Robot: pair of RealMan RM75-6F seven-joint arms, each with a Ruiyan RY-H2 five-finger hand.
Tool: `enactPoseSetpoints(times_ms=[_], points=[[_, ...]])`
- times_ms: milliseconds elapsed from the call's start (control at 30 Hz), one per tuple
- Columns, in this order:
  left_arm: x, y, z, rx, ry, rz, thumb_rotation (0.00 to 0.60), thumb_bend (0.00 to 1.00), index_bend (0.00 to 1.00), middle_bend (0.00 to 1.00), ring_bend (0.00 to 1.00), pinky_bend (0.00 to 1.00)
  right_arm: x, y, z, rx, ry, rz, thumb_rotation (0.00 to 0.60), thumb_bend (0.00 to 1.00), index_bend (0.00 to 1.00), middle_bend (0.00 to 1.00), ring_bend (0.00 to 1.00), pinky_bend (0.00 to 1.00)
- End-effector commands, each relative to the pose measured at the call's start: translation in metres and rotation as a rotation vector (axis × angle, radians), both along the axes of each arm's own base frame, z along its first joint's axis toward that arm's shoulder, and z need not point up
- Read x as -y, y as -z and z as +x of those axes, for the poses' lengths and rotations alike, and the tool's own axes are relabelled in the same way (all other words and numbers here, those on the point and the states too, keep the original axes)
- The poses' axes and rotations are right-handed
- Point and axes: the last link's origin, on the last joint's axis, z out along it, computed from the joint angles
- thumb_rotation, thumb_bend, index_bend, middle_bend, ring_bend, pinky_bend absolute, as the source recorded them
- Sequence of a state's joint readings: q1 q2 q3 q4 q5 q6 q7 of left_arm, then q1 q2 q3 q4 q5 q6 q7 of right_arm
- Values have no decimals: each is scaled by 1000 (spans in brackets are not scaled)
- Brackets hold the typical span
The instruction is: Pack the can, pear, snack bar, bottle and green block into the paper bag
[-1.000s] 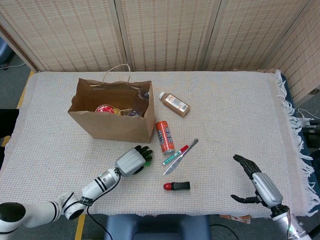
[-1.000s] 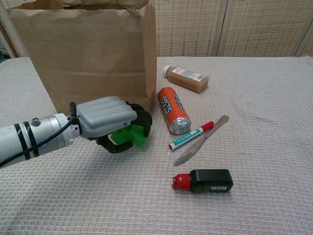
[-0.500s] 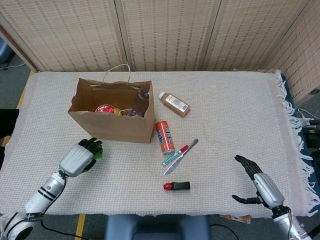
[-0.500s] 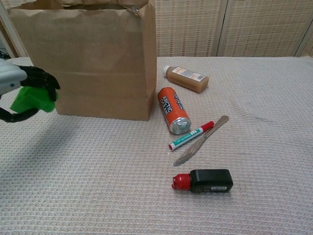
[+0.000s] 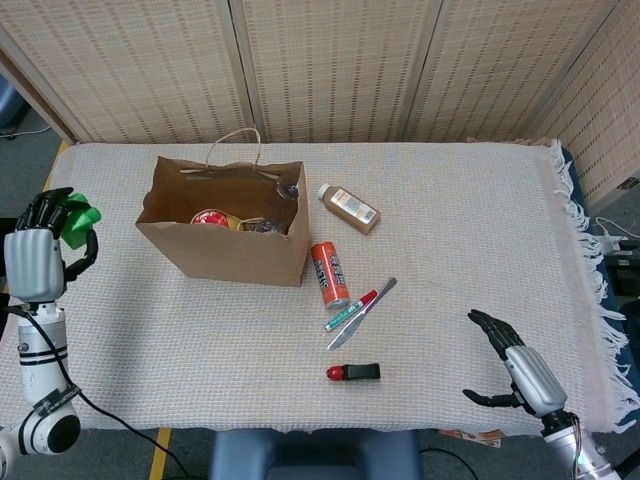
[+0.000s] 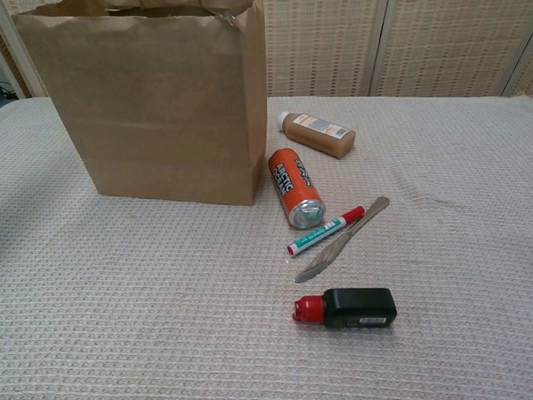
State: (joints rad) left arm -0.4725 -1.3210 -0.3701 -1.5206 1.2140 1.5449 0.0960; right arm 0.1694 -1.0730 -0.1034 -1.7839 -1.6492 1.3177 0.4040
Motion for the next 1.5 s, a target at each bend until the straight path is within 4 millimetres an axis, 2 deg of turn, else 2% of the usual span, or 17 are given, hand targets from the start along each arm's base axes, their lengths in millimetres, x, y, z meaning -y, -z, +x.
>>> enactPoseSetpoints(times_ms=[33, 167, 367, 533, 633, 667, 700, 800, 867, 967, 1300, 1433, 1500], points=[[-13, -5, 43, 213, 77, 15, 600, 653, 735, 746, 684, 751, 0, 0, 0, 2, -1, 0, 600, 43, 0, 0, 0, 0], [-21, 14, 78, 249, 131, -97, 600, 654, 734, 747, 684, 749, 0, 0, 0, 2, -3, 4, 600, 43, 0, 0, 0, 0], [-38, 61, 117, 111, 186, -193, 600, 653, 732, 746, 684, 749, -1, 2, 1, -12, -18, 9, 600, 43, 0, 0, 0, 0], [-49, 88, 149, 90, 247, -234, 600, 653, 731, 745, 683, 748, -2, 0, 0, -14, -20, 6, 600, 43, 0, 0, 0, 0], [-52, 104, 166, 103, 265, -300, 600, 634, 695, 711, 652, 723, -2, -1, -1, -14, -16, 7, 600, 43, 0, 0, 0, 0], [-52, 111, 170, 94, 267, -337, 600, 603, 660, 673, 617, 696, -2, -2, -1, -16, -18, 8, 600, 43, 0, 0, 0, 0], [-50, 116, 172, 79, 266, -365, 600, 536, 568, 569, 524, 619, -2, -2, -1, -19, -19, 8, 600, 43, 0, 0, 0, 0], [-47, 127, 177, 45, 260, -441, 600, 385, 169, 156, 146, 286, -3, -4, -1, -19, -19, 7, 600, 43, 0, 0, 0, 0], [-45, 129, 180, 34, 263, -464, 600, 357, 23, 17, 15, 147, -4, -5, -2, -21, -19, 5, 600, 43, 0, 0, 0, 0], [-45, 128, 180, 28, 258, -485, 600, 348, 0, 0, 0, 96, -4, -5, -2, -21, -17, 5, 600, 42, 0, 0, 0, 0], [-40, 111, 180, 84, 287, -461, 600, 346, 0, 0, 0, 88, -5, -4, -2, -38, -20, 6, 600, 43, 0, 0, 0, 0], [-33, 99, 170, 118, 296, -431, 600, 370, 0, 0, 0, 105, -4, -5, -3, -42, -18, -2, 600, 43, 0, 0, 0, 0], [-25, 89, 159, 124, 302, -398, 600, 432, 16, 0, 2, 132, -3, -6, -3, -44, -18, -7, 600, 43, 0, 0, 0, 0]])
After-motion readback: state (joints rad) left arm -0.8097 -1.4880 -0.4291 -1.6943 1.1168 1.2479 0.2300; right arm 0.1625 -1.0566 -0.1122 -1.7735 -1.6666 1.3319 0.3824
